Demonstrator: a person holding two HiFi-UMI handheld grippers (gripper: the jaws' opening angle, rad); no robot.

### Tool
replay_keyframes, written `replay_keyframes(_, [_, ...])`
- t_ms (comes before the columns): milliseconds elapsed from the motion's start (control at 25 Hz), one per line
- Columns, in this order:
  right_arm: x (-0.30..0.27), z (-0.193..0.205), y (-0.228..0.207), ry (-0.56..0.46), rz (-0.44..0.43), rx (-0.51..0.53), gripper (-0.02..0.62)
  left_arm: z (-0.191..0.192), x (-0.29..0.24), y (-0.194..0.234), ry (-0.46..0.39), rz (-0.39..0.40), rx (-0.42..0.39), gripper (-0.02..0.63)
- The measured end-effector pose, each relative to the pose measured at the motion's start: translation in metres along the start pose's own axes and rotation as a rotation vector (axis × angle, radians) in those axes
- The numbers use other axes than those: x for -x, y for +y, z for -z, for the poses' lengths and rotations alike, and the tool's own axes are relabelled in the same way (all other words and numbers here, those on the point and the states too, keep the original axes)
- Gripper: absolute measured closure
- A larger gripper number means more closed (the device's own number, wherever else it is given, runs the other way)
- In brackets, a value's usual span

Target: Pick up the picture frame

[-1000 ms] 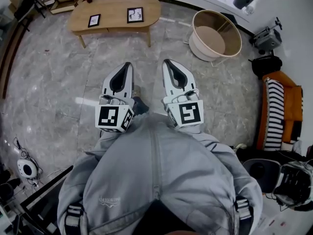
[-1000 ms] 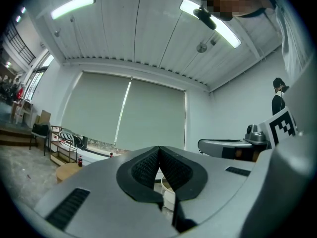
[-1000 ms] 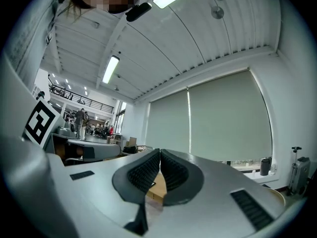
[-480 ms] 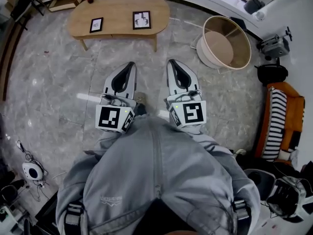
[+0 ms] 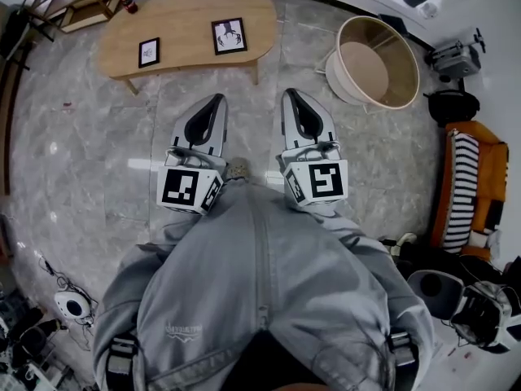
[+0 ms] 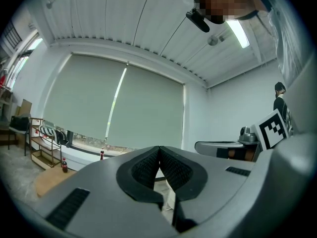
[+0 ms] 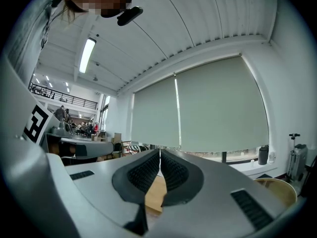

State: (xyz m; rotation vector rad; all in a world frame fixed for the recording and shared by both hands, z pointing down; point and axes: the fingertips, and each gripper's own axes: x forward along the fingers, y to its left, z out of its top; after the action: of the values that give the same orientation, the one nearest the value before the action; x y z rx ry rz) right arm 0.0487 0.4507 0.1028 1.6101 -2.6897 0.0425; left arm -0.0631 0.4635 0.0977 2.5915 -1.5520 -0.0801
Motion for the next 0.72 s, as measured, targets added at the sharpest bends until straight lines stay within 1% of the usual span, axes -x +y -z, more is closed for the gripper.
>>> replay_keyframes(240, [-0.022,0.006,0.004,0.020,0.015,0.017,0.563,0.008,-0.009,0.025,0.005,0.008,0.029,0.588])
replay_keyframes(520, [-0.040,0.018,0.013,0.053,0.004,0.020,0.563,0.022,-0.008,0.045,0.018,0.002,0.066,0.588])
replay_keyframes(720, [-0.057,0.015,0.014,0.043,-0.014,0.022,0.563,0.017,-0.014,0.058,-0.007,-0.013,0.056,0.588])
